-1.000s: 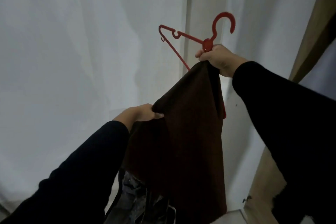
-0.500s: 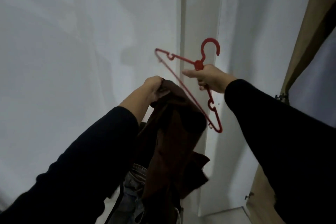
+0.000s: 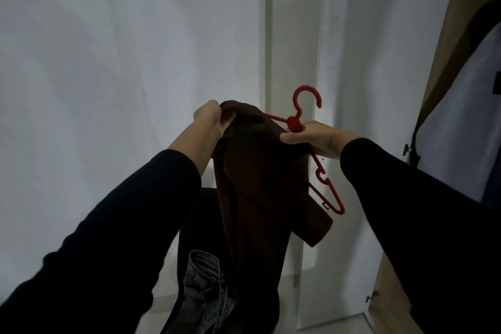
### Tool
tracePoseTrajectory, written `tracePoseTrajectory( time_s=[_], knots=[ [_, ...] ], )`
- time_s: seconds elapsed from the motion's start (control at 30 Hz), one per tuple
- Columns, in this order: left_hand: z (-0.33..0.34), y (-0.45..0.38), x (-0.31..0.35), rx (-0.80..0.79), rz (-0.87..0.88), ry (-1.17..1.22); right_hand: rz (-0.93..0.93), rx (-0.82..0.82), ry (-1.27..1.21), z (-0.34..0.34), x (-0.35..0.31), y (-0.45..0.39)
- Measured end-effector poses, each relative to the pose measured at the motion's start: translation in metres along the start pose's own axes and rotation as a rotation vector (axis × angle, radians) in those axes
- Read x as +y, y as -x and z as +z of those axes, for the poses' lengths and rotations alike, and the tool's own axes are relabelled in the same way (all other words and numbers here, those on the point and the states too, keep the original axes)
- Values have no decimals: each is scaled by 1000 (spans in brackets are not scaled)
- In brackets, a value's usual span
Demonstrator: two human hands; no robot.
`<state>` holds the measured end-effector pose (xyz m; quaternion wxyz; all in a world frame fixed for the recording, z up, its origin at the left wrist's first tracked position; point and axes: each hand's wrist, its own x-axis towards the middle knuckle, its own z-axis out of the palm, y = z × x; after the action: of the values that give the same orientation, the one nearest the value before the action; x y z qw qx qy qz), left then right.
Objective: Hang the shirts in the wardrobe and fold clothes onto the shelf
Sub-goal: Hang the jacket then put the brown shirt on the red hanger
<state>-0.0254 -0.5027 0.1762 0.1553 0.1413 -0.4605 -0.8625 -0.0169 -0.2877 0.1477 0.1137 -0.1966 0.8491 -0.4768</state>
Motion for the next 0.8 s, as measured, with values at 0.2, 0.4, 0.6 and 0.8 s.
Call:
tracePoseTrajectory(
  time_s=[0.2,0.4,0.6,0.8],
  knots=[
    [3,3,-1,-93,45,33,-3,234,49,9,3,-2],
    [5,27,-25,-610,326,-888,-102,407,-119,11,-34,-6],
    [3,26,-45,-325,656,-1174,-101,433,-73,14,-52,-12],
    [-8,13,-32,-86,577,-1261,-48,491,-150,5,-41,-8]
  ],
)
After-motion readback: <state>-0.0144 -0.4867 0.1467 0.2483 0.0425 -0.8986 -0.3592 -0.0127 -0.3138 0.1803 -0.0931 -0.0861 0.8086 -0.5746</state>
